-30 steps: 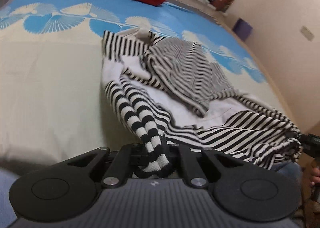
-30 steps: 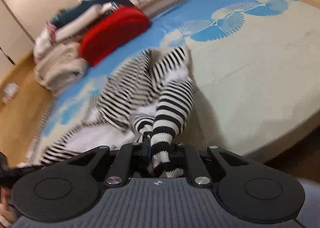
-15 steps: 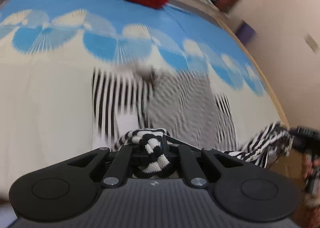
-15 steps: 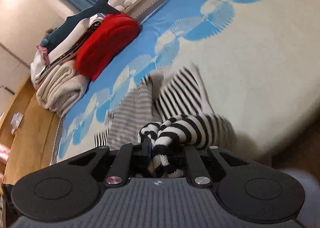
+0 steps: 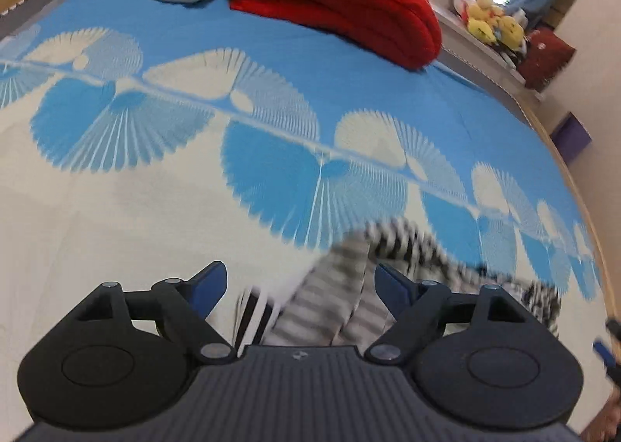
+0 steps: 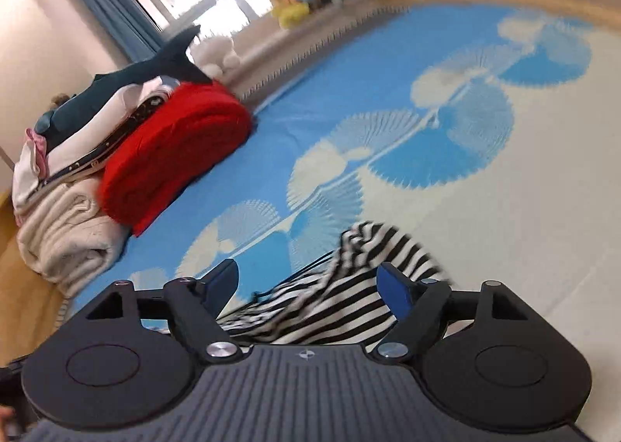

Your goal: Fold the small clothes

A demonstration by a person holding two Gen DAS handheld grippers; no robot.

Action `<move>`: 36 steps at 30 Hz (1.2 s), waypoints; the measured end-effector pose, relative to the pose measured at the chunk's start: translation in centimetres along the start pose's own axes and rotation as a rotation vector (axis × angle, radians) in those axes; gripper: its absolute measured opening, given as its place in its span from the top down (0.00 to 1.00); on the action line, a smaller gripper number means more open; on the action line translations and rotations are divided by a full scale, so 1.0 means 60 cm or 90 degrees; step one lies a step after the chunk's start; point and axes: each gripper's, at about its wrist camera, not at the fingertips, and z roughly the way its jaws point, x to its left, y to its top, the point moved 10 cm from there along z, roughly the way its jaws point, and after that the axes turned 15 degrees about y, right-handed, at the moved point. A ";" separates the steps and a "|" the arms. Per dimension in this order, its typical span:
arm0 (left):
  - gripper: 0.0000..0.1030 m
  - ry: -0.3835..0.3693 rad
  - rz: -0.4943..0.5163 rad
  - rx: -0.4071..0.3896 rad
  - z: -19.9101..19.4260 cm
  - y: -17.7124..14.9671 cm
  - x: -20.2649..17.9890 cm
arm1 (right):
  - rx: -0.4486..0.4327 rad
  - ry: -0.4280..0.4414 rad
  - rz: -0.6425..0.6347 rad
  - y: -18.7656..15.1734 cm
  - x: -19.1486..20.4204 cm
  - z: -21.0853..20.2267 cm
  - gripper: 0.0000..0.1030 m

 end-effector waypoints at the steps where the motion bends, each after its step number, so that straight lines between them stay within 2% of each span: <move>1: 0.15 -0.001 0.010 -0.008 0.000 -0.021 0.001 | -0.006 -0.010 -0.014 -0.006 -0.008 0.001 0.23; 4: 0.15 -0.002 0.059 -0.046 0.002 -0.053 -0.005 | 0.015 -0.031 -0.059 -0.009 -0.018 0.016 0.23; 8: 0.15 -0.004 0.171 -0.077 0.032 -0.048 -0.066 | 0.023 -0.080 -0.102 0.005 -0.056 0.052 0.20; 11: 0.15 -0.017 0.233 -0.062 0.074 -0.035 -0.117 | 0.050 -0.112 -0.083 -0.001 -0.110 0.089 0.20; 14: 0.15 -0.015 0.242 -0.035 0.118 -0.019 -0.151 | 0.093 -0.096 -0.088 -0.016 -0.136 0.128 0.20; 15: 0.18 -0.010 0.241 -0.026 0.132 -0.015 -0.159 | 0.095 -0.098 -0.097 -0.018 -0.140 0.137 0.20; 16: 0.36 -0.005 0.233 -0.020 0.143 -0.010 -0.163 | 0.100 -0.102 -0.106 -0.020 -0.146 0.149 0.21; 17: 0.74 -0.015 0.220 -0.009 0.152 -0.007 -0.170 | 0.109 -0.100 -0.108 -0.022 -0.146 0.158 0.39; 18: 0.91 -0.036 0.200 0.012 0.154 -0.007 -0.177 | 0.110 -0.086 -0.104 -0.021 -0.142 0.162 0.60; 19: 0.94 -0.044 0.175 0.012 0.147 -0.004 -0.178 | 0.109 -0.081 -0.096 -0.018 -0.138 0.161 0.96; 21: 0.95 -0.032 0.179 -0.025 0.114 0.001 -0.177 | 0.047 -0.089 -0.107 0.009 -0.116 0.138 0.95; 23: 0.95 -0.053 0.169 -0.049 0.066 0.000 -0.161 | 0.008 -0.064 -0.125 0.032 -0.083 0.109 0.96; 27: 0.97 -0.109 0.126 -0.066 -0.045 -0.006 -0.100 | -0.005 -0.003 -0.103 0.046 -0.029 0.031 0.96; 32: 0.97 -0.136 0.122 -0.122 -0.175 -0.007 -0.049 | -0.028 0.067 -0.099 0.062 0.033 -0.058 0.96; 34: 0.97 -0.140 0.128 -0.143 -0.195 0.006 -0.042 | -0.046 0.074 -0.114 0.080 0.052 -0.074 0.96; 36: 0.97 -0.109 0.128 -0.140 -0.170 0.032 -0.040 | -0.054 0.070 -0.117 0.097 0.056 -0.063 0.96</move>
